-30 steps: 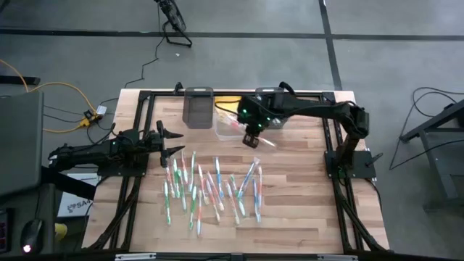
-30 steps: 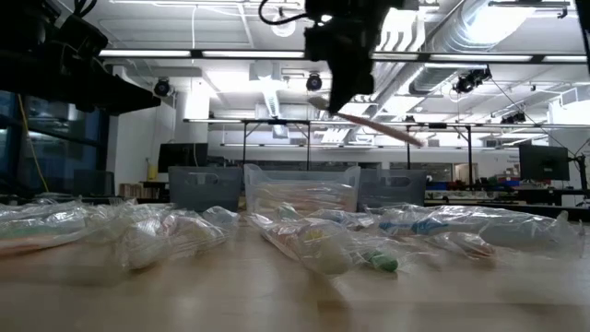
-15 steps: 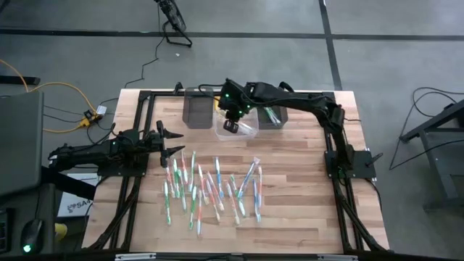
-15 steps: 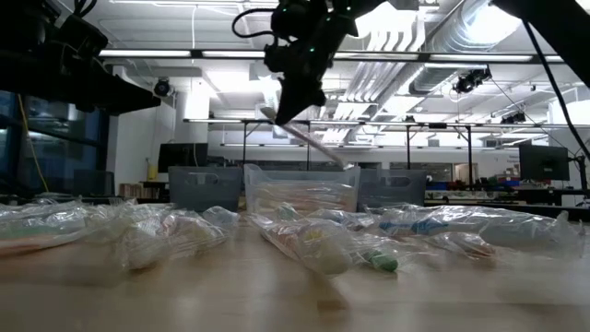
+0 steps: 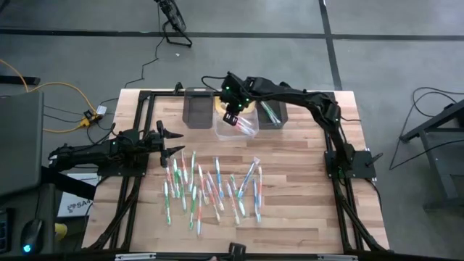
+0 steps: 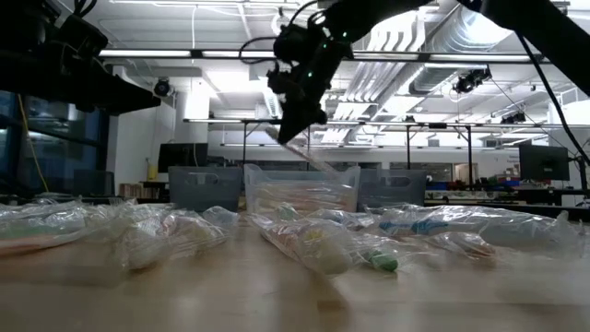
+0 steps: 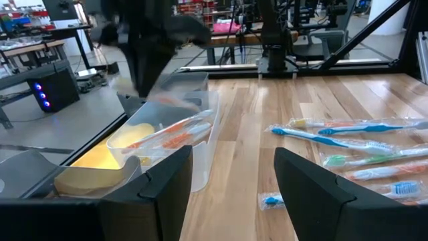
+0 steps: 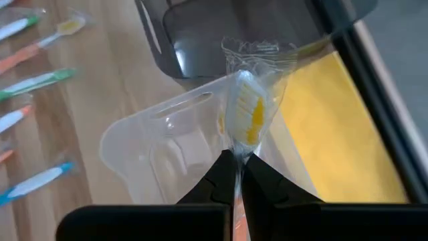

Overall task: Pick & Place Toothbrushes
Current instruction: Put the orange toothbrush into the transparent bin

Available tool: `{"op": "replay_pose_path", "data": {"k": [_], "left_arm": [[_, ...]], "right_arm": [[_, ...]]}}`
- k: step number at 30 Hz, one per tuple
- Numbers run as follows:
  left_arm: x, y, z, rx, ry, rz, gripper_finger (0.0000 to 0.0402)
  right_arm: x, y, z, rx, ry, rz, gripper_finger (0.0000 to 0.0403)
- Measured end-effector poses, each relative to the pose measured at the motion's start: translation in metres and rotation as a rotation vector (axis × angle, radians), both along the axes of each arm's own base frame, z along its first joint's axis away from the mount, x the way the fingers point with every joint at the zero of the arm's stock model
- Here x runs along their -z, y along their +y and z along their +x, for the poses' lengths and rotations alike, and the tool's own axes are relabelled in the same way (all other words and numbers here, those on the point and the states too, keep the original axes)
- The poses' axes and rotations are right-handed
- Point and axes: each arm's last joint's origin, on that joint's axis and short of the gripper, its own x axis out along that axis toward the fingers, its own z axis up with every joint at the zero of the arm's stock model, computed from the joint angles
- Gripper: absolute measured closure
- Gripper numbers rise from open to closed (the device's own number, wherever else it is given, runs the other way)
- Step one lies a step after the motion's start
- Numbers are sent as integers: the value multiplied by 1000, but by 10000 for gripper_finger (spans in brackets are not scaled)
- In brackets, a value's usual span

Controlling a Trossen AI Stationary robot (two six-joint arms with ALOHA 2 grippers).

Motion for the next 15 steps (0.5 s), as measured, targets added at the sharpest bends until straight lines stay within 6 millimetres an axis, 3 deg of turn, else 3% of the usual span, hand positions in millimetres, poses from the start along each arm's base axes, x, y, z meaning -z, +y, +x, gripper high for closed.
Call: {"op": "replay_pose_path", "data": {"k": [7,15], "left_arm": [[0,0,0,-1,0,0,196],[0,0,0,0,0,0,196]], "right_arm": [[10,-6,0,13,31,12,391],[15,-1,-4,-10,81,79,328]]}}
